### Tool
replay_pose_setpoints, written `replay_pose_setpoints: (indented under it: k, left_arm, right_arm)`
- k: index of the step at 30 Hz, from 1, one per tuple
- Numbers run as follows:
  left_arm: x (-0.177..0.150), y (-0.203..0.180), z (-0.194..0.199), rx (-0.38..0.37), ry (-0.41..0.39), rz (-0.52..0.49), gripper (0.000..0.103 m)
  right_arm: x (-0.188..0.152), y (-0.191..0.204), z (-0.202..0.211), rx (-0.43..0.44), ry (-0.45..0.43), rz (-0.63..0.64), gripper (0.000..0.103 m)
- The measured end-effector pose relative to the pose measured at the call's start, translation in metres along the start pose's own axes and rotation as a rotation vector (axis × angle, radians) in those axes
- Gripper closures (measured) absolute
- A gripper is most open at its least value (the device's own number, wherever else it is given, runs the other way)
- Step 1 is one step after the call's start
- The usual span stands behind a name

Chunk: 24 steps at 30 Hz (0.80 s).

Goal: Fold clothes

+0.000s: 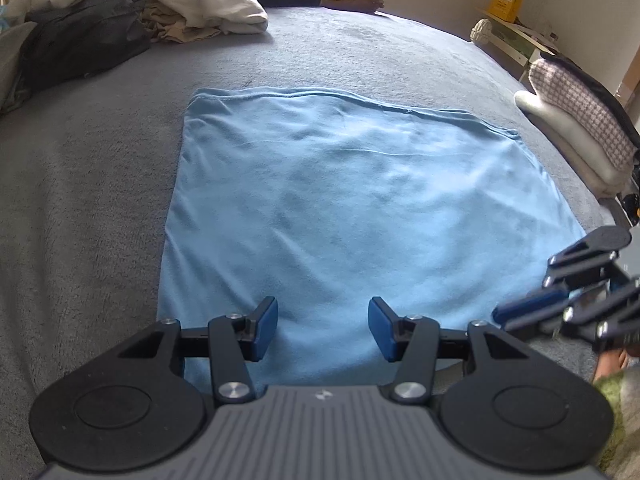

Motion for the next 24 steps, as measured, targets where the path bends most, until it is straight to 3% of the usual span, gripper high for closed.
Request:
replay_pose_setpoints:
  k: [3,8,9,12,14,20,24]
  left_arm:
    - [0.0,-0.001,0.0,0.007,0.001,-0.002,0.052]
    - [0.0,0.0,0.0,0.015,0.001,0.004,0.052]
    - [0.0,0.0,0.001,0.016,0.001,0.005,0.052]
    - [0.0,0.003,0.001,0.016,-0.003,0.011,0.052]
    - [0.0,0.005,0.001,0.012,-0.004,0.018,0.052]
    - [0.001,0.006,0.0,0.01,-0.004,0.017,0.052]
    - [-0.001,0.006,0.002,0.008,-0.007,0.022,0.052]
  right_arm:
    - [0.007,0.015,-0.019,0.049,0.039,0.115,0.091]
    - [0.02,0.027,-0.062,0.011,0.097,0.203,0.091]
    - [0.019,0.028,-0.066,0.043,0.125,0.202,0.091]
    - [0.016,0.032,-0.06,0.262,0.215,0.186,0.092]
    - [0.015,0.035,-0.049,0.305,0.212,0.208,0.092]
    - [0.034,-0.001,-0.038,0.152,0.1,0.083,0.091]
    - [0.036,0.003,-0.04,0.19,0.13,0.105,0.091]
Point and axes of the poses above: each gripper's, at about its wrist camera, not at the fingertips, and z roughly against the way its jaws point, y to its left, x to its top, the point moved 1 cm from there along -z, roughly the way its jaws point, and after that the axes turned 7 degrees about y, right-handed, at the moved point
